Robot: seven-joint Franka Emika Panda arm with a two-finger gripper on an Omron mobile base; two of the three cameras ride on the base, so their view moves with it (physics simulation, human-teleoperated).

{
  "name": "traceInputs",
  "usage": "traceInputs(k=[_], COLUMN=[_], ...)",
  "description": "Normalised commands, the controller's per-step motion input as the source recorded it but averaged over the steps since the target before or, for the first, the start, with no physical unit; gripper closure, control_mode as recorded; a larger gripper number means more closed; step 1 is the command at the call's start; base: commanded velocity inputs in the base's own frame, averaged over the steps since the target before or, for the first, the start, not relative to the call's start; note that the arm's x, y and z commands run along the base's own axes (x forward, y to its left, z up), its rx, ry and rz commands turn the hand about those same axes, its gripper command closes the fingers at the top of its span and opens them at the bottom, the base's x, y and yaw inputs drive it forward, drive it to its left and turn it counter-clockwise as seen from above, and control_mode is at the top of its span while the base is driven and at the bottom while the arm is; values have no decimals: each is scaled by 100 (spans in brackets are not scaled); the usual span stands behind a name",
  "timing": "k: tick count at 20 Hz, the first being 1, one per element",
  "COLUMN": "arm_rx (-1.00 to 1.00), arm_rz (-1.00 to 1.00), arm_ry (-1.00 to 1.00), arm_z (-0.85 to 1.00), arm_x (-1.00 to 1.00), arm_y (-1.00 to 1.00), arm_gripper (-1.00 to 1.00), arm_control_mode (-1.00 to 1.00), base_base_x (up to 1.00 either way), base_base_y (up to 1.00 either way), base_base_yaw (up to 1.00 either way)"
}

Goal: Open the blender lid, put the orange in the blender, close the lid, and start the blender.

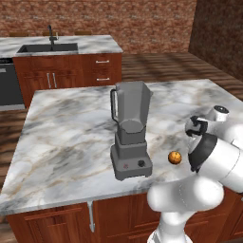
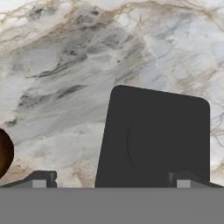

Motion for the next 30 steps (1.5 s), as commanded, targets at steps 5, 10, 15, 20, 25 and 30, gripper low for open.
traceInputs(k=[5,10,15,20,25,30], arm_rx=[-1,0,0,0,0,0], arm_rz=[4,5,6,5,2,1], arm_ry=[2,4,7,2,0,0], arm_z=[2,1,0,0,-6,-18], arm_x=[-24,-16,-1,3,4,3], arm_y=[87,60,47,11,-12,0], arm_gripper=[-100,-100,-100,-100,-100,-100], arm_control_mode=[-100,-100,-100,-100,-100,-100], base_base_x=[0,0,0,0,0,0], base_base_y=[0,0,0,0,0,0], base_base_yaw=[0,0,0,0,0,0])
